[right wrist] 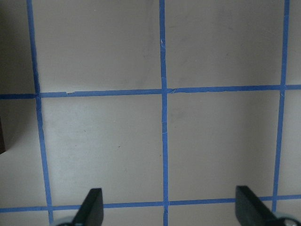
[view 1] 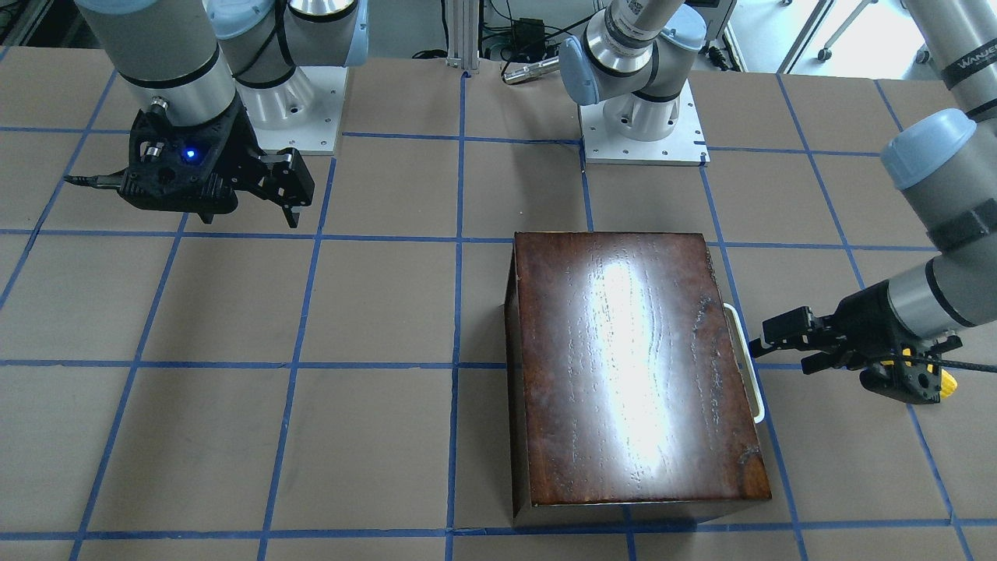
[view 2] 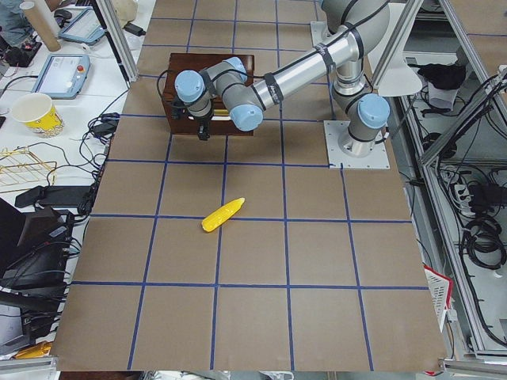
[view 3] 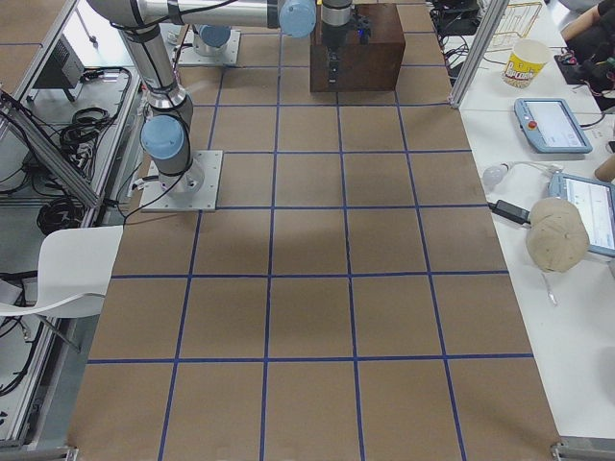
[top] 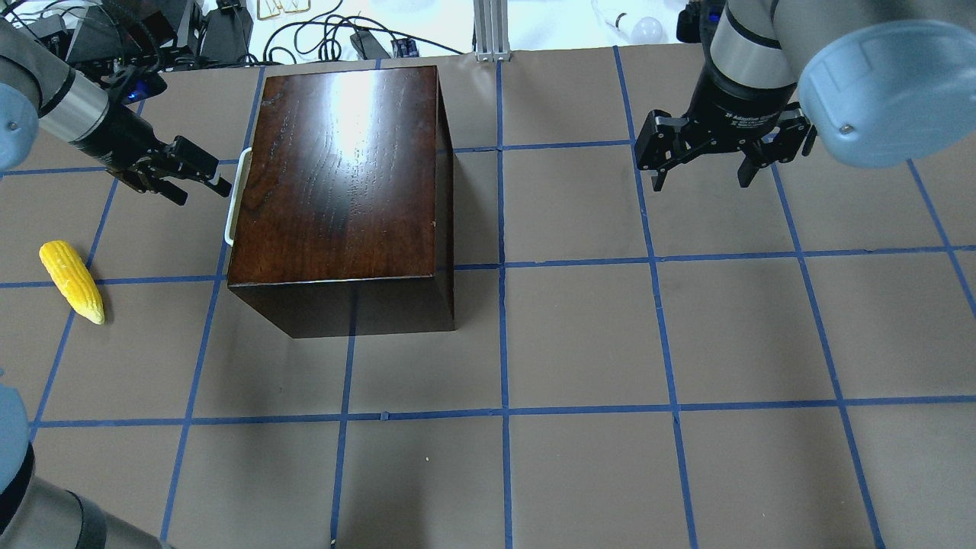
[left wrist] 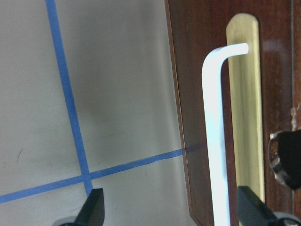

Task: Open drawer and put corn inside
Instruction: 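Close the left gripper on the white drawer handle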

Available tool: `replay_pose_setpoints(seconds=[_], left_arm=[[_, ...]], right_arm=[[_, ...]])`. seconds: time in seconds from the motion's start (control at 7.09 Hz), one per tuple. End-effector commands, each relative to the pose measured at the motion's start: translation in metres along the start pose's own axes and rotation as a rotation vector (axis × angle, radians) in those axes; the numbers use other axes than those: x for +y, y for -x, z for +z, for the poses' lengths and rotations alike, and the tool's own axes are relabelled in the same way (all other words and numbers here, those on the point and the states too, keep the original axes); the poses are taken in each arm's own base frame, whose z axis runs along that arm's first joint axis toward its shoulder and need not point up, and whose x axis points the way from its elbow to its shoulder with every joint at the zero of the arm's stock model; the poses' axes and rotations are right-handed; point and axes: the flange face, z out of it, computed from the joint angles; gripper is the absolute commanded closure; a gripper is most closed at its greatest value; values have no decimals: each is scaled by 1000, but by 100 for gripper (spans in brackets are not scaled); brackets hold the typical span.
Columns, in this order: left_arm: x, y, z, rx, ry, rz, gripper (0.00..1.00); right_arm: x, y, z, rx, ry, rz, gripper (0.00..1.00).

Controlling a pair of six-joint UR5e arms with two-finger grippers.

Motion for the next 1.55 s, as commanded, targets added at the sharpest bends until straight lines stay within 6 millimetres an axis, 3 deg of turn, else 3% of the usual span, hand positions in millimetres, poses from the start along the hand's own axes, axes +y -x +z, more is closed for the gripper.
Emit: replay_pose_setpoints(seconds=[0.0, 1.41], left_arm=[[-5, 3, 11, 36, -6, 1, 0], [-13, 13, 30, 61, -2, -7, 0]], right_arm=[[0, 0, 0, 0, 0, 0, 0], [0, 0, 0, 0, 0, 0, 0]])
